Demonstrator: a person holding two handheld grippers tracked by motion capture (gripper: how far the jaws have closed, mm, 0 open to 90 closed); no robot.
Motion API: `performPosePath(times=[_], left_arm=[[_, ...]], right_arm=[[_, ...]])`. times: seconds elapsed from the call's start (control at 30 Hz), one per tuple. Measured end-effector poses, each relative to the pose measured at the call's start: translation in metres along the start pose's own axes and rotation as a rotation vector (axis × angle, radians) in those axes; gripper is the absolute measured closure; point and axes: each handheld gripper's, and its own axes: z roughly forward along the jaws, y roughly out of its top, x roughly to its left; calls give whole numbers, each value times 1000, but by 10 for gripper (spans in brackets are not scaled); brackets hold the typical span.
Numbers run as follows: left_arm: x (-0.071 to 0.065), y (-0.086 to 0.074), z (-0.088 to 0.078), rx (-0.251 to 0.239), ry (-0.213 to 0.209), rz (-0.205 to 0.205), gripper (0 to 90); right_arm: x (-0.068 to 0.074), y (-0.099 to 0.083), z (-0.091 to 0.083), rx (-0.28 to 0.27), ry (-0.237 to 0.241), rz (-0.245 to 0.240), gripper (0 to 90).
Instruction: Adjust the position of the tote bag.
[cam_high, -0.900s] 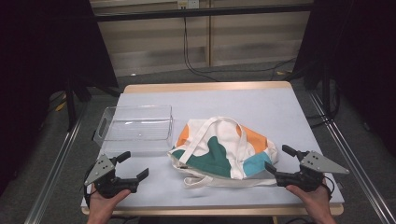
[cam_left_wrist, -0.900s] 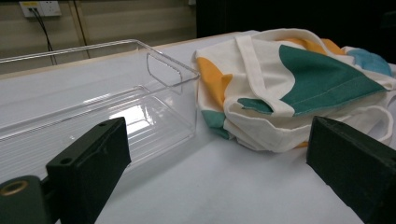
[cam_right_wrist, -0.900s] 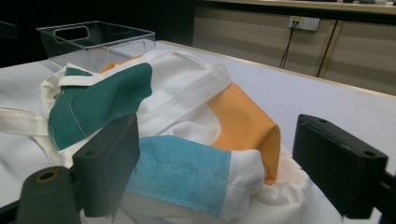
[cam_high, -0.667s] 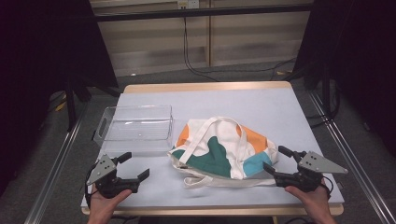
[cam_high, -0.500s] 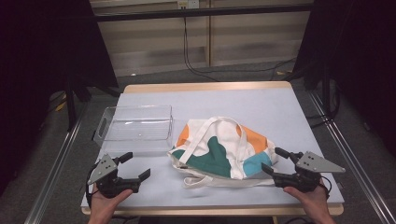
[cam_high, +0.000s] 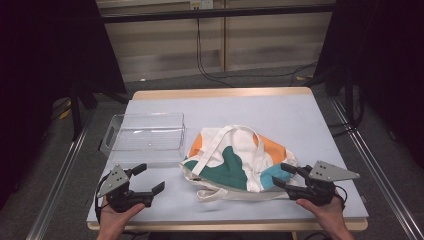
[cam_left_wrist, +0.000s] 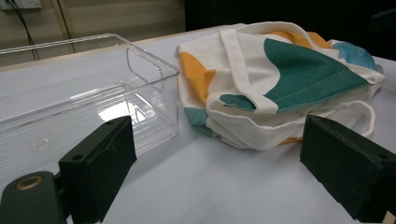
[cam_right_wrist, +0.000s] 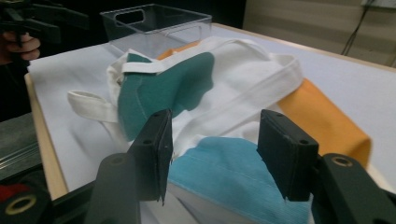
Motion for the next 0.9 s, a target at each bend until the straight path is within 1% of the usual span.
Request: performPosePath(times=[0.07,0.13,0.17,0.2,0.23,0.27,0.3,0.37,0.4,0.43,0.47,0.5,0.53,0.6,0.63,0.7,0.73,0.77,0.83,0.87,0.9], left_arm=[[-1,-1,0,6,-15,4,104],[-3,0,-1,14,-13,7,104],[-4,0,0,3,-27,4,105],[-4,0,-1,6,-21,13,105],[-5,0,-1,11,-14,16,105],[-5,-1,-1,6,-33,18,105],[-5,-1,-2,16,-28,24,105],[-7,-1,-4,7,-21,12,105],[-6,-1,-7,6,-13,24,106],[-6,-1,-8,-2,-19,12,106],[-5,-1,-9,1,-15,18,106],[-4,-1,-10,-1,-16,12,106],[-4,-1,-10,-1,-16,12,107],[-3,-1,-10,-1,-13,12,107],[-3,-1,-9,3,-13,13,107],[-4,-1,-8,10,-21,10,107],[-4,-1,-7,8,-21,16,107],[-5,-1,-6,6,-19,4,107],[-5,-1,-5,17,-19,20,107],[-5,-1,-5,15,-33,18,107],[-6,-1,-5,20,-29,21,107]], right_arm=[[2,1,3,8,15,-2,447],[5,3,6,23,36,-6,455],[6,4,7,25,43,-8,456],[8,5,9,31,58,-16,457],[10,6,10,38,61,-17,457],[12,6,13,48,74,-24,457],[14,6,15,57,87,-29,457],[19,6,20,74,106,-43,450],[20,6,22,81,103,-47,455],[23,7,25,88,124,-54,470],[25,8,27,92,135,-61,476],[28,9,32,100,145,-66,491],[28,9,32,100,145,-66,491],[31,11,41,111,170,-69,489],[31,11,41,111,170,-69,489],[33,12,48,122,166,-59,442],[34,13,52,130,176,-60,445],[34,13,54,137,189,-64,443],[36,14,60,151,193,-74,435],[36,14,63,154,198,-76,432],[37,16,68,162,197,-91,423]])
